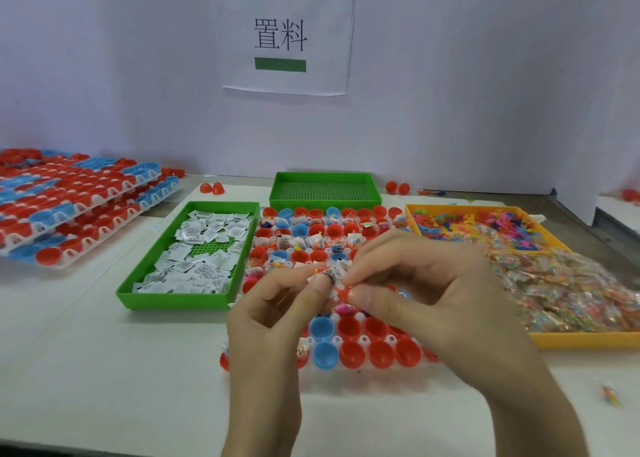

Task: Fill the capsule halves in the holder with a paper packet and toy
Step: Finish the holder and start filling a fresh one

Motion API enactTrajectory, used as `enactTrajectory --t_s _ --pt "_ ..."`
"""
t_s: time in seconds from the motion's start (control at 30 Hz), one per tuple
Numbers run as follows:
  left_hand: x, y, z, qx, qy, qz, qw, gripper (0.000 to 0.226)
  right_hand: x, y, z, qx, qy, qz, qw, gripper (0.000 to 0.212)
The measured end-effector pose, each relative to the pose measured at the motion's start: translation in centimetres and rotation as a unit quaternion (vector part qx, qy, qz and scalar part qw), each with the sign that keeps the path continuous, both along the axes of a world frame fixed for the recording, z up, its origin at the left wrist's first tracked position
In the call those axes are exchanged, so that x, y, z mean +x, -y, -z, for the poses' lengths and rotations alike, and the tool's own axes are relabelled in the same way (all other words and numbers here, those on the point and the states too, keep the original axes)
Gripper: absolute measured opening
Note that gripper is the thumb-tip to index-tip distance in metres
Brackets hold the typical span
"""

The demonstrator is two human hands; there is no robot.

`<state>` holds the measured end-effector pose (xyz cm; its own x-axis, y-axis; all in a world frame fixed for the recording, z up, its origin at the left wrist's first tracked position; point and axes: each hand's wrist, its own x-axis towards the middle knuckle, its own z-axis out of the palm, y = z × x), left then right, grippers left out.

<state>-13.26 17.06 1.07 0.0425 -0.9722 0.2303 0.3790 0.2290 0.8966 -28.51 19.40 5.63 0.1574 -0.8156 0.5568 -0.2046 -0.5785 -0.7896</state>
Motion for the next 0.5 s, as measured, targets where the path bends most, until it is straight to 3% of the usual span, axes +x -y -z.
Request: enactTrajectory --t_s 0.1,0.33,0.5 --pt "-0.28 -0.23 0.04 0.011 -0.025 0.038 0.999 0.019 0.34 0.12 0.45 0.024 -0.032 0.027 0.999 0.023" --pt "0.22 0.04 0.42 0.064 -0.08 0.107 0.989 0.026 0.7 -0.03 0.54 0.05 -0.011 0.033 0.998 0.022" --pt "0.21 0.04 0.5 0.086 -0.096 0.133 0.983 0.01 0.52 -0.26 0.47 0.062 -0.054 0.055 0.995 0.027"
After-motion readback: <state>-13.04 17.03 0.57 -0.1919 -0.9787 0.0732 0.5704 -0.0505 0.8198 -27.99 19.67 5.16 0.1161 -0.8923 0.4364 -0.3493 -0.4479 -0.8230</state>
